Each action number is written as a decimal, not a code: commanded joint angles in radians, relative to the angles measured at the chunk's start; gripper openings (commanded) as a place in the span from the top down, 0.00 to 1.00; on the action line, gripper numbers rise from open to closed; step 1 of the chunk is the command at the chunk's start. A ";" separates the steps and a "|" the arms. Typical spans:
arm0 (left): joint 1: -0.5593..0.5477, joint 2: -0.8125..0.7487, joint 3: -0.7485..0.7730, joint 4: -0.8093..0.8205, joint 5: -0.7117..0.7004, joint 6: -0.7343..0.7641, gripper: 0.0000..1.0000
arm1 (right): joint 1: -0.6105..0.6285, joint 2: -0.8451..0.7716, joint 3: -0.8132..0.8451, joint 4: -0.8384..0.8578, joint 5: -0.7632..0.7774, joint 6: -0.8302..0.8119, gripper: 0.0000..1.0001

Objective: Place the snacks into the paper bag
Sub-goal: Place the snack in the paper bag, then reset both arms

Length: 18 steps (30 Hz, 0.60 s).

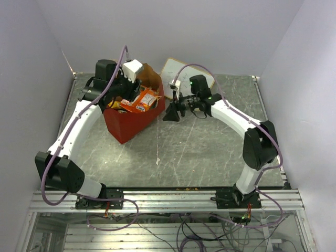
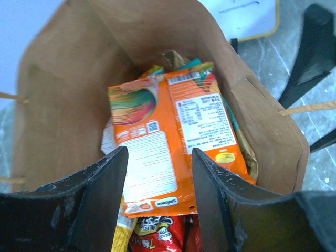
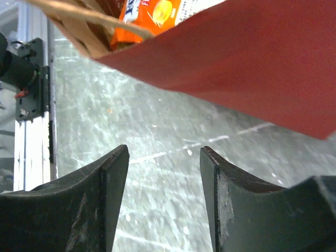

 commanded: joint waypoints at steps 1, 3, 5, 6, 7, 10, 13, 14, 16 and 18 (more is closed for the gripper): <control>0.016 -0.097 0.006 0.090 -0.107 -0.074 0.36 | -0.095 -0.095 0.026 -0.193 0.056 -0.139 0.42; 0.051 -0.139 -0.018 0.121 -0.141 -0.121 0.32 | -0.159 -0.125 0.014 -0.210 0.080 -0.122 0.37; 0.115 -0.183 -0.052 0.169 -0.162 -0.183 0.27 | -0.234 -0.166 -0.009 -0.198 0.133 -0.074 0.31; 0.149 -0.201 -0.067 0.186 -0.166 -0.201 0.24 | -0.268 -0.183 -0.019 -0.188 0.175 -0.044 0.30; 0.182 -0.220 -0.077 0.199 -0.169 -0.234 0.20 | -0.300 -0.198 -0.025 -0.183 0.218 -0.022 0.29; 0.260 -0.251 -0.084 0.212 -0.186 -0.277 0.16 | -0.354 -0.221 -0.010 -0.197 0.466 0.028 0.25; 0.318 -0.262 -0.069 0.185 -0.214 -0.297 0.11 | -0.373 -0.237 -0.006 -0.204 0.681 0.017 0.18; 0.333 -0.272 -0.072 0.180 -0.220 -0.301 0.10 | -0.377 -0.246 -0.014 -0.200 0.735 0.017 0.13; 0.365 -0.299 -0.095 0.193 -0.231 -0.313 0.05 | -0.381 -0.276 -0.038 -0.183 0.789 0.013 0.01; 0.383 -0.342 -0.144 0.238 -0.245 -0.321 0.00 | -0.381 -0.309 -0.071 -0.153 0.846 0.039 0.00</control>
